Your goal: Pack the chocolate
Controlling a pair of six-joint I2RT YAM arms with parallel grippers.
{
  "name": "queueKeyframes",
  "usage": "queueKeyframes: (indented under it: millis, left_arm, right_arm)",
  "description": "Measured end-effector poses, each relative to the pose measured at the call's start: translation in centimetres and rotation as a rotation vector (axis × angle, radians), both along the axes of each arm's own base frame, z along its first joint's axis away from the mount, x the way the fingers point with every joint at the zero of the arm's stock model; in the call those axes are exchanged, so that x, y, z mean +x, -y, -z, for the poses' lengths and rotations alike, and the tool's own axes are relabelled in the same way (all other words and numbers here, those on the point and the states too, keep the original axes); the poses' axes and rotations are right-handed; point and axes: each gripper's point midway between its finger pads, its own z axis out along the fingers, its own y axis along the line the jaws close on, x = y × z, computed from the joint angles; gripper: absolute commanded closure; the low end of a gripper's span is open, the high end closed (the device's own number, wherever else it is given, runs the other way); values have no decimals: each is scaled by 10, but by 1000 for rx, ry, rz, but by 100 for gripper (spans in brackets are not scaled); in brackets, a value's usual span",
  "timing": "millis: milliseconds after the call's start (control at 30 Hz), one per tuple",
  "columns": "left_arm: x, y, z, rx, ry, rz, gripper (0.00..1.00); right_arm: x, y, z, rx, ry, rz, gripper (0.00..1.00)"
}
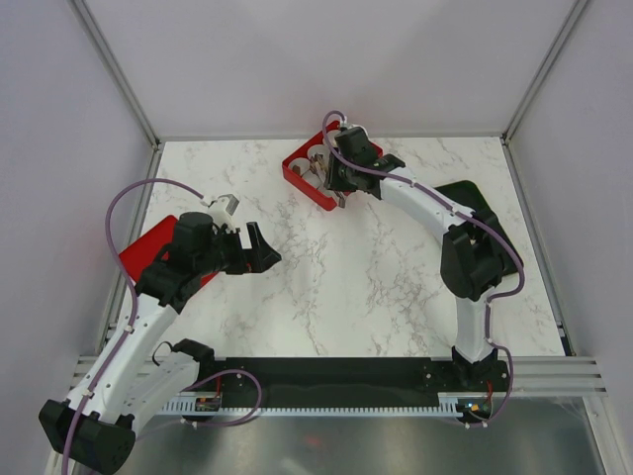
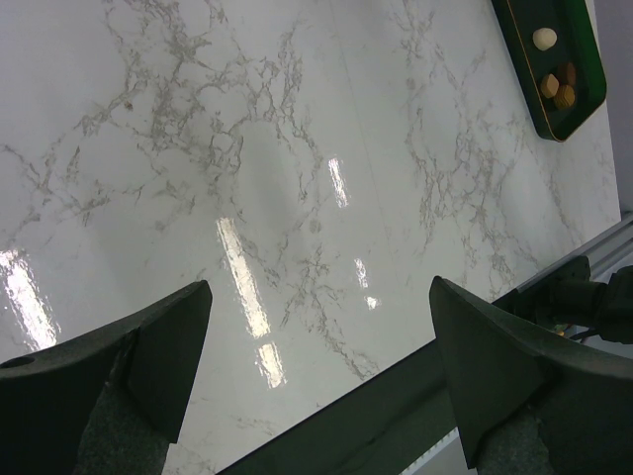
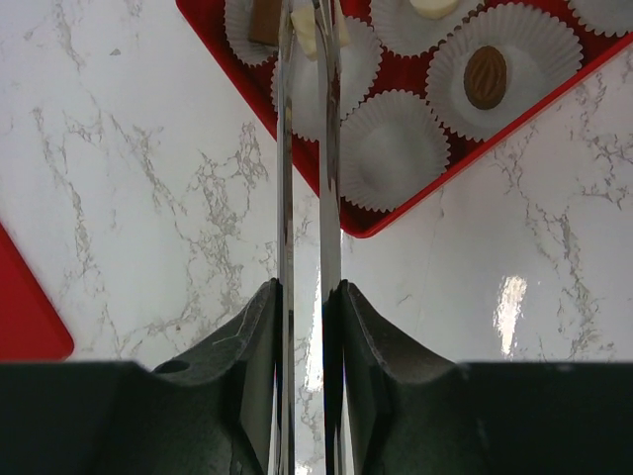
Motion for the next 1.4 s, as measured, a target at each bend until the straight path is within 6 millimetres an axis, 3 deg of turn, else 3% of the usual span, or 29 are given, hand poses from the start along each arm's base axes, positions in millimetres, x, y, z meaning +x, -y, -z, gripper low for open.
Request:
queueKeyframes:
  millis: [967,1400]
  left_arm:
    - [0,0,0,0,0,0,0]
    - [0,0,0,0,0,0,0]
  right_arm:
    - [2,-5,8,-12,3,-5,60]
    - [2,-6,21,-27,-18,-7,57]
